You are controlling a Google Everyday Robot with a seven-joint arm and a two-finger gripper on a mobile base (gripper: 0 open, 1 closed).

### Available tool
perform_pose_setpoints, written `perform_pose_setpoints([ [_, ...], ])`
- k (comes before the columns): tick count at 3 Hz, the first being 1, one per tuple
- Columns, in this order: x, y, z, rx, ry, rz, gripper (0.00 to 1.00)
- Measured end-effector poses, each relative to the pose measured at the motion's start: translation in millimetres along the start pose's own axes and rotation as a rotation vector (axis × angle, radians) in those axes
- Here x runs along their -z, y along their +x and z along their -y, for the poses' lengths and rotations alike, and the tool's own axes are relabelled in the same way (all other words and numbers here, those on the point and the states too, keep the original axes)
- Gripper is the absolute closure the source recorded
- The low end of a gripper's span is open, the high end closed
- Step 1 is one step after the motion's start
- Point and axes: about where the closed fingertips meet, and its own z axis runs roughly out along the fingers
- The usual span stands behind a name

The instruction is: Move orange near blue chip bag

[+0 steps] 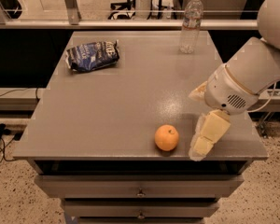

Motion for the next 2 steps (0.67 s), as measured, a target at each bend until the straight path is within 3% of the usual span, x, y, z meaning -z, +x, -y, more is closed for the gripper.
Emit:
perform_pose_setpoints([
  [2,-26.3,-7.0,-16.2,-0.025,-0.06,0.076,0.0],
])
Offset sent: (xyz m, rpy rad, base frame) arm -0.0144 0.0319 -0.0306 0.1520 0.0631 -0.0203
